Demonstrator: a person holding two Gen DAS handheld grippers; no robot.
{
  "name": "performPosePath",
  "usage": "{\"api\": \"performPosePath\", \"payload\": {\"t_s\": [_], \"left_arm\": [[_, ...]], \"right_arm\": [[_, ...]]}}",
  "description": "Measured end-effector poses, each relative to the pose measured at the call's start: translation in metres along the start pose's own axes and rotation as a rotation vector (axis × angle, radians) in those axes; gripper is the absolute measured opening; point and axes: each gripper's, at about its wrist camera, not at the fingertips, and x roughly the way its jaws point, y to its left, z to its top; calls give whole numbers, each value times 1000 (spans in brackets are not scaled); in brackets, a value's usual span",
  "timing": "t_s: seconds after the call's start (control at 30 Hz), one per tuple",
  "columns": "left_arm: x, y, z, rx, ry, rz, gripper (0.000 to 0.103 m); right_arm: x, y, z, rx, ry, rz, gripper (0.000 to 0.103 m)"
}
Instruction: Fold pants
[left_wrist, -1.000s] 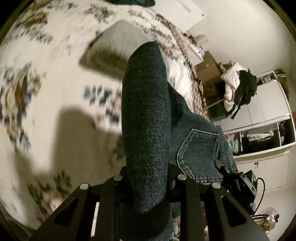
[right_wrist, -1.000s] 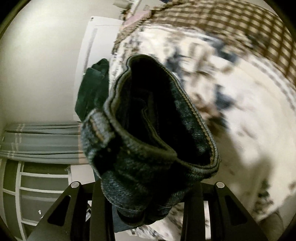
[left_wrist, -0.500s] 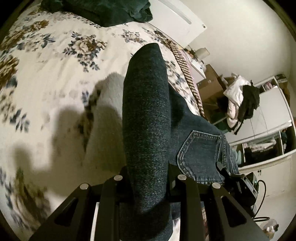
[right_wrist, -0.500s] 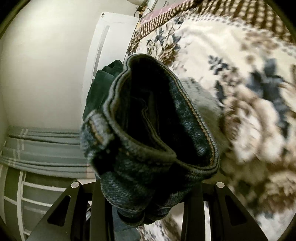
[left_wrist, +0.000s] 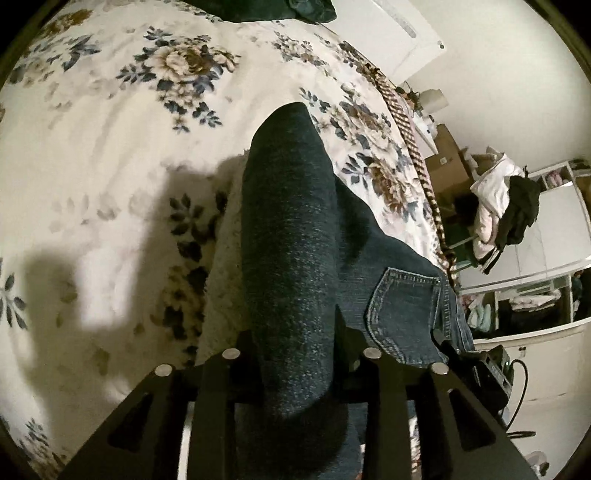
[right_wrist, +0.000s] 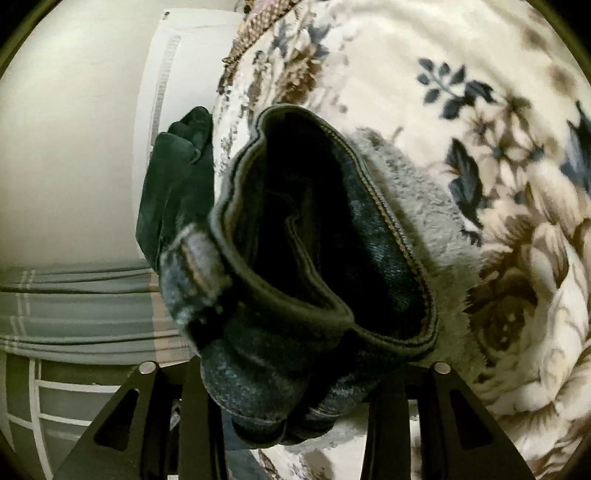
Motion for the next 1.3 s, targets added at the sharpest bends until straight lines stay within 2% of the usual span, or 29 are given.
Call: {"api": "performPosePath", "payload": {"t_s": [0.2,0.3,0.4,0.43,0.5,0.57,0.7,0.83,0.93,1.13,1.3], "left_arm": [[0,-7,-3,28,12,106,45],[-3,-9,-6,23,4,157,59],[-6,-12,-9,39,-9,232,75],[-7,-14,-12,48,-16,252,77],[-9,-18,-15,67,-23,284,83],[-10,-24,-20,98,-26,320,89],[-17,-42,-32,174,-50,404,89],[-23,-61,-45,239,-71,467,90],[-31,-76,-58,288,-90,504,90],[-56,-94,-77,312,-132,550,90],[-90,-111,-96,313,-176,553,90]], "right_arm": [[1,5,10,-48,44,-94,54],[-2,11,10,-92,60,-158,61],[-8,24,7,-177,50,-269,73],[-10,28,6,-206,47,-300,75],[-14,39,-1,-280,38,-385,84],[-18,47,-7,-329,35,-434,86],[-27,65,-29,-457,13,-579,95],[-39,84,-51,-589,-45,-710,97],[-54,99,-67,-671,-94,-775,98],[-83,125,-93,-758,-150,-812,98],[-114,148,-120,-798,-172,-799,98]]}}
